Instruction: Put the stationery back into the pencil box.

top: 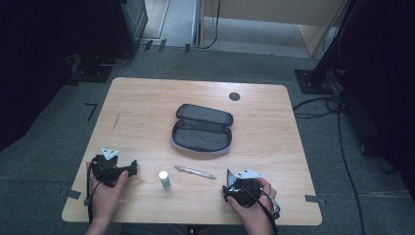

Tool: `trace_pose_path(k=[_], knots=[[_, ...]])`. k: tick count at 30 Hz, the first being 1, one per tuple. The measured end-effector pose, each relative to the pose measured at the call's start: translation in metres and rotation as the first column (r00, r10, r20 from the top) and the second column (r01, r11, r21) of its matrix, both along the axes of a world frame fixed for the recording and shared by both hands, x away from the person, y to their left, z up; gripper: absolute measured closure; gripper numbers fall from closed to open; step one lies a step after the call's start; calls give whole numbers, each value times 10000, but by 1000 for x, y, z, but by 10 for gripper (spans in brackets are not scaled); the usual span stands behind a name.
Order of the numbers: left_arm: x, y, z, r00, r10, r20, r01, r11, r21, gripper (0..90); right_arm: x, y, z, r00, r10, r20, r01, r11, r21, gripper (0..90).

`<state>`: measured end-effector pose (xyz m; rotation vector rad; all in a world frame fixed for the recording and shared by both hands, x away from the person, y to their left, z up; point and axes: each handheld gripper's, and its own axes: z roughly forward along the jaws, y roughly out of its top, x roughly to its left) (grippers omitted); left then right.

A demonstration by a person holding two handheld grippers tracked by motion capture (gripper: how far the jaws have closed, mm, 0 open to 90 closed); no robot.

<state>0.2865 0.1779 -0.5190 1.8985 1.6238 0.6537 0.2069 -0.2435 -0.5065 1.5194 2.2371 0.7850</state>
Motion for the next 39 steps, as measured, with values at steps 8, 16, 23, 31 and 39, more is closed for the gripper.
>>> trace_pose_path(k=[8,16,23,31,39], knots=[[0,0,0,10000,5,2,-5,10000,-7,0,-14,-13,-11,9894,512,1361,-575,9974,427,347],[0,0,0,10000,4,4,-4,10000,-10,0,-19,-21,-17,9777,991,1853,-1132,9913,669,337],[0,0,0,10000,3,2,-3,10000,-7,0,-20,-23,-17,9751,1255,1828,-1395,9880,661,333],[0,0,0,10000,1,0,-1,10000,-4,0,-21,-28,-17,9701,1481,1922,-1638,9841,687,404],[0,0,0,10000,3,2,-3,10000,-7,0,-23,-25,-16,9755,1166,1863,-1305,9894,640,396]])
